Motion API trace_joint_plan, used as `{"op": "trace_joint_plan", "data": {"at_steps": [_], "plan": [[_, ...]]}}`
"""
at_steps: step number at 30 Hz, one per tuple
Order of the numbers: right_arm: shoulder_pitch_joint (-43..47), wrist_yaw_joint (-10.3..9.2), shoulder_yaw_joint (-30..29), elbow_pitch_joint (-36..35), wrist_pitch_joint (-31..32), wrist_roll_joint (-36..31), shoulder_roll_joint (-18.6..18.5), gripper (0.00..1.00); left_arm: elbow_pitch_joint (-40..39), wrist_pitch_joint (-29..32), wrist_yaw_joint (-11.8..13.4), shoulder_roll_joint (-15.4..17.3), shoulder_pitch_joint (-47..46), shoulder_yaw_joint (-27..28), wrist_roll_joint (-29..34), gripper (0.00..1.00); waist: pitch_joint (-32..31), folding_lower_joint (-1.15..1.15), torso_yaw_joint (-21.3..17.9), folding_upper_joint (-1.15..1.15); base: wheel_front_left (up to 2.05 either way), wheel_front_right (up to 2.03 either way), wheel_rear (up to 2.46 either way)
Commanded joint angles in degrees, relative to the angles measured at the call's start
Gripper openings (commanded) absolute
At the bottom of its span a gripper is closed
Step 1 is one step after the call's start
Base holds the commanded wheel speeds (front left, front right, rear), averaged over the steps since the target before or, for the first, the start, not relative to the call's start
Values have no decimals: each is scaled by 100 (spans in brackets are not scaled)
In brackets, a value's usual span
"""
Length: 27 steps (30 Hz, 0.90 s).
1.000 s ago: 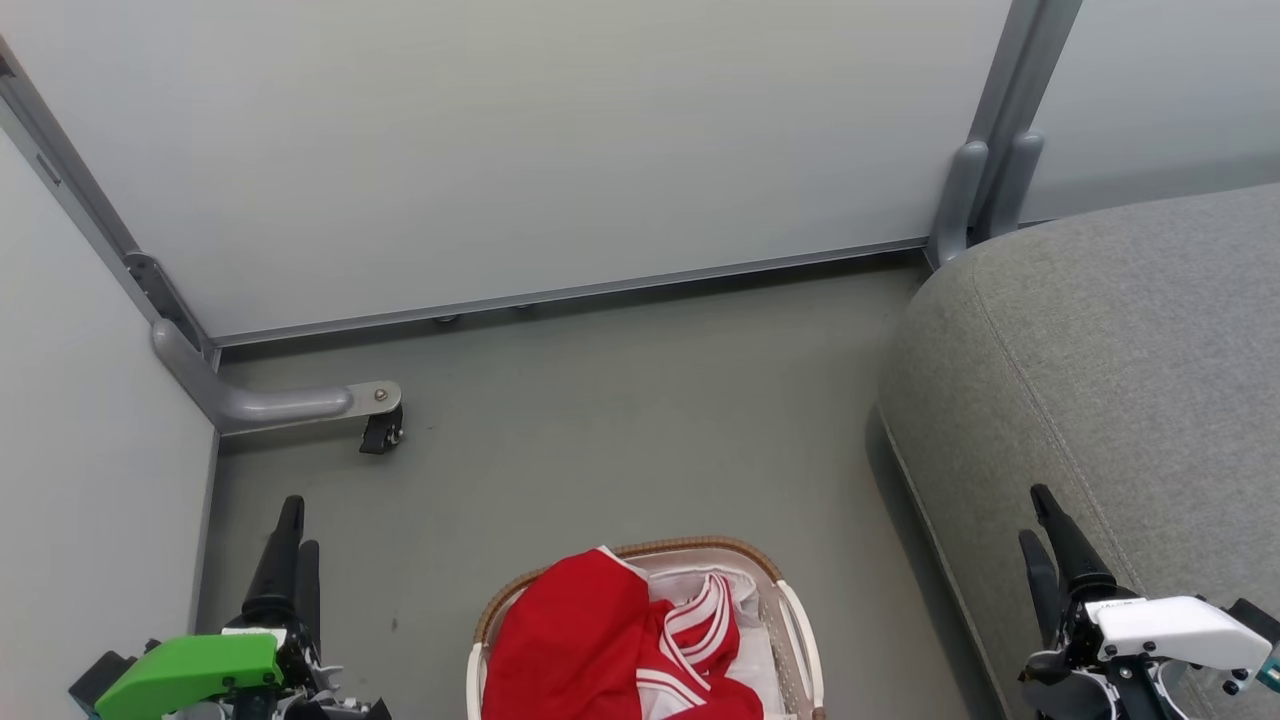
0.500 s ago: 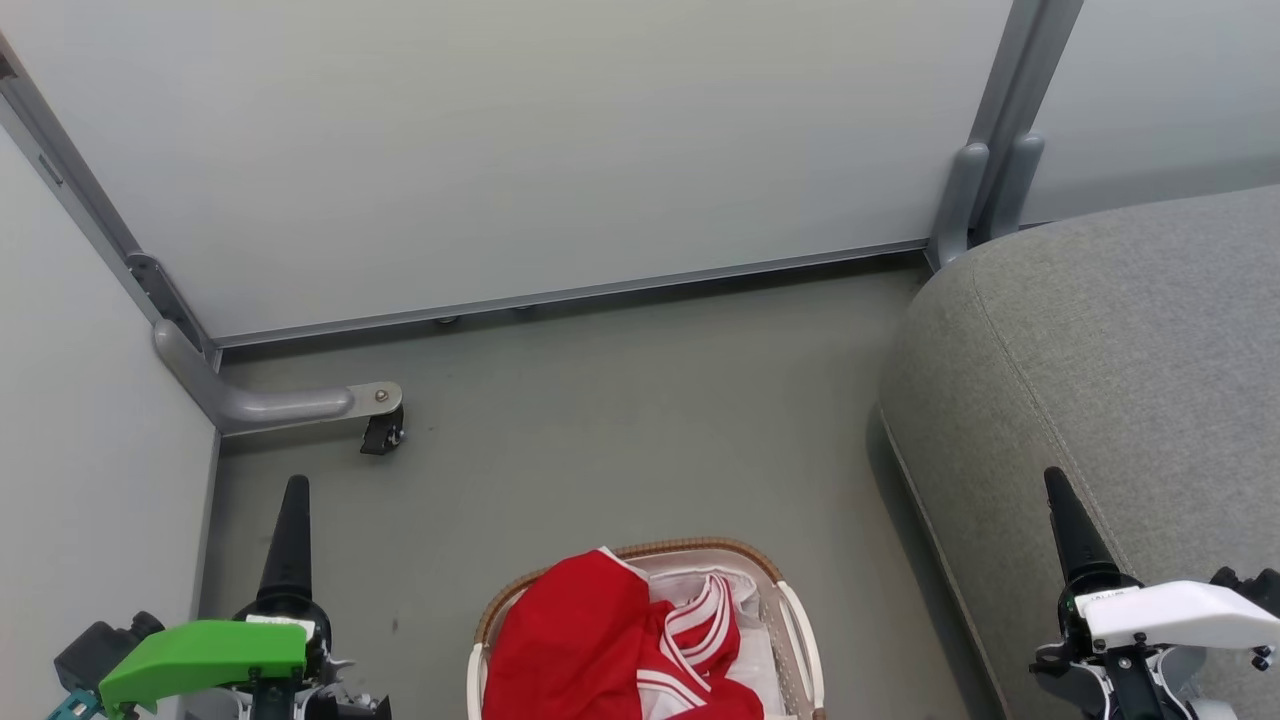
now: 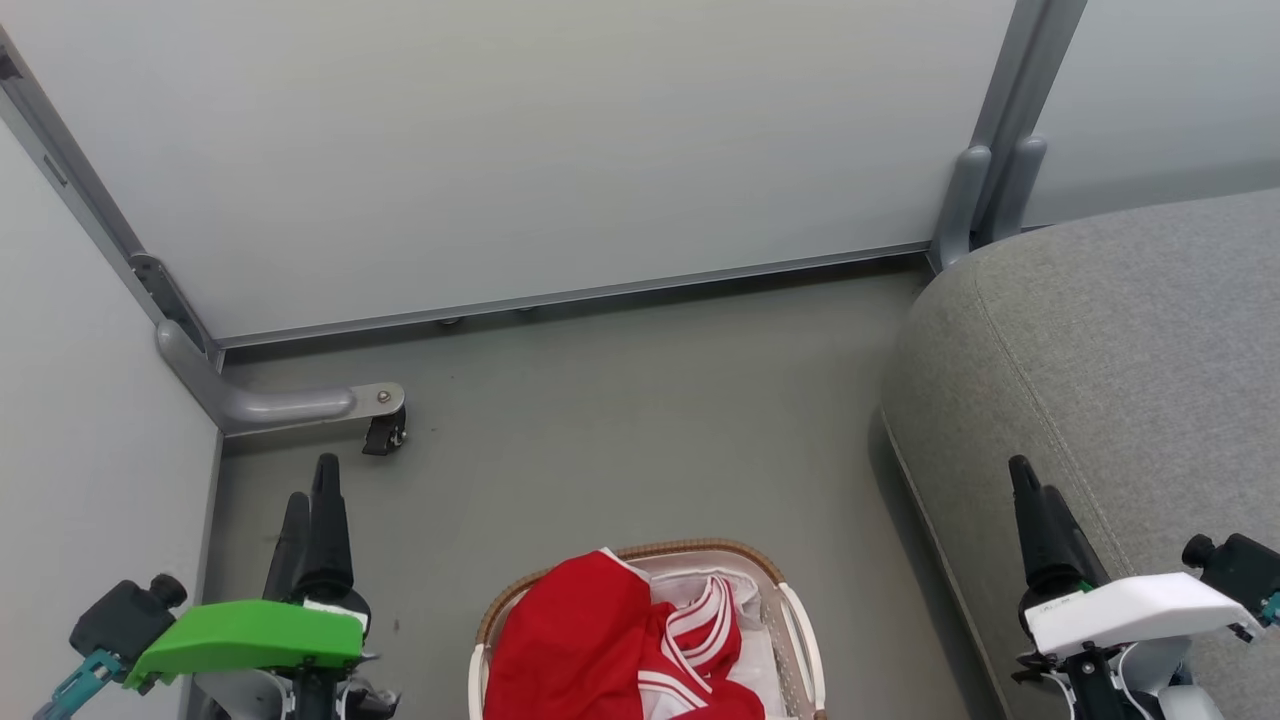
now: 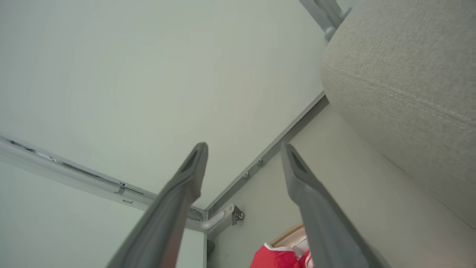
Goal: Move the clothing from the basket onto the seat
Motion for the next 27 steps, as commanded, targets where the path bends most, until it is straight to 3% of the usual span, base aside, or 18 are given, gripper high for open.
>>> {"op": "trace_joint_plan", "data": {"at_steps": [1, 11, 27], "plan": [[-14, 1, 52, -129, -70, -315, -52, 100, -114, -58, 36, 35, 31, -64, 276, 100, -3, 0, 2, 0, 0, 0, 0], [82, 2, 168, -145, -257, -1267, -61, 100, -104, -243, 187, 43, 176, -312, 1363, 100, -15, 0, 11, 0, 0, 0, 0], [165, 2, 241, -41, -522, -2465, -74, 100, -1, -508, 297, 53, 330, -436, 2471, 100, -19, 0, 27, 0, 0, 0, 0]]}}
